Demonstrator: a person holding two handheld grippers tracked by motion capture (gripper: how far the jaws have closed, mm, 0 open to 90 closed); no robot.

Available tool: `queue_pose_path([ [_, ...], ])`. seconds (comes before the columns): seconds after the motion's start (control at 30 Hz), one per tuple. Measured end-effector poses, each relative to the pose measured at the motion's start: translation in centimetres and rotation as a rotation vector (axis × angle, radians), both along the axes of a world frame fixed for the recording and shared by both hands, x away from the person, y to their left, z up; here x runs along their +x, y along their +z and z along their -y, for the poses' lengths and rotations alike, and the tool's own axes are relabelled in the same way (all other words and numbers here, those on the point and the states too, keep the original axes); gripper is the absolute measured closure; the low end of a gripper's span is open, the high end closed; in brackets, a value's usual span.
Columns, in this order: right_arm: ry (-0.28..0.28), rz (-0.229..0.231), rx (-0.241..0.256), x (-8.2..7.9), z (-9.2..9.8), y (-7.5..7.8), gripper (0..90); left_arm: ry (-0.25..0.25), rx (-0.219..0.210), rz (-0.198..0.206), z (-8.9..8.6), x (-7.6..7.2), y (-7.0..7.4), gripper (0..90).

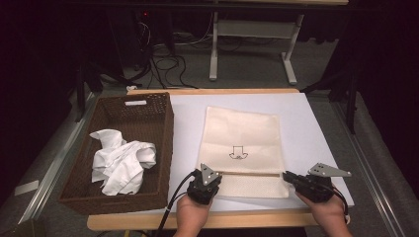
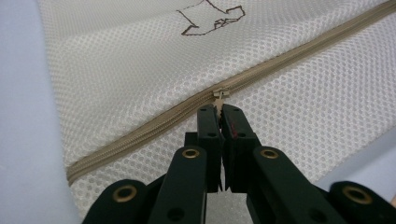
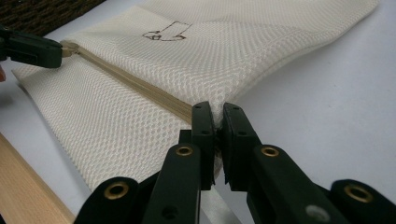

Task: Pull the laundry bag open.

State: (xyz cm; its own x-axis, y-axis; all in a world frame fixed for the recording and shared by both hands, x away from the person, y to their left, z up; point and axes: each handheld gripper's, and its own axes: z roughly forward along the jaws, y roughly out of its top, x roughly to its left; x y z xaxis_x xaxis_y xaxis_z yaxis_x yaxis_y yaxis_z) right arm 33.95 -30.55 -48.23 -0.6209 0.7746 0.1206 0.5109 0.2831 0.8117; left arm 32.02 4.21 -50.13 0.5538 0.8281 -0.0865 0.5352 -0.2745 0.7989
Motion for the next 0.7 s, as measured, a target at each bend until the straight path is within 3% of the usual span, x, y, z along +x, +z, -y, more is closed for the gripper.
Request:
queue_pose_path([
  [0.1,0.002,0.006,-0.007,-0.1,-0.1,0.0,85.8,0.016,0.001,-0.003,-0.3,0.0,0.1,87.5],
  [0.13,0.000,0.005,-0.005,0.0,-0.1,0.0,85.8,0.021,-0.030,-0.022,-0.6,0.1,-0.1,87.4],
  [0.23,-0.005,0.004,-0.011,-0.1,0.0,0.0,85.8,0.052,-0.025,-0.029,-1.0,0.1,-0.5,87.5],
  [0.33,-0.033,-0.002,0.003,0.1,0.8,0.0,85.7,0.087,-0.060,-0.054,-2.4,0.3,-0.8,87.2],
  [0.37,-0.031,-0.017,0.022,0.2,1.1,-0.1,85.8,0.100,-0.046,-0.056,-2.7,0.2,-0.9,87.4],
  [0.5,-0.074,-0.011,0.008,0.2,2.1,-0.1,85.8,0.126,-0.010,-0.058,-3.7,-0.2,-0.7,87.3],
  [0.57,-0.094,-0.014,0.025,0.5,3.2,-0.1,85.7,0.112,-0.017,-0.071,-4.3,-0.3,-0.7,87.1],
  [0.6,-0.091,-0.027,0.044,0.5,3.6,-0.1,85.8,0.159,0.051,-0.049,-4.3,-0.6,-0.7,90.0],
  [0.67,-0.156,0.004,0.003,0.5,4.5,0.0,85.8,0.201,0.015,-0.080,-5.8,-0.5,-1.0,90.0],
  [0.7,-0.189,-0.001,0.032,0.6,5.4,0.1,85.8,0.190,0.000,-0.080,-6.1,-0.7,-1.0,90.0],
])
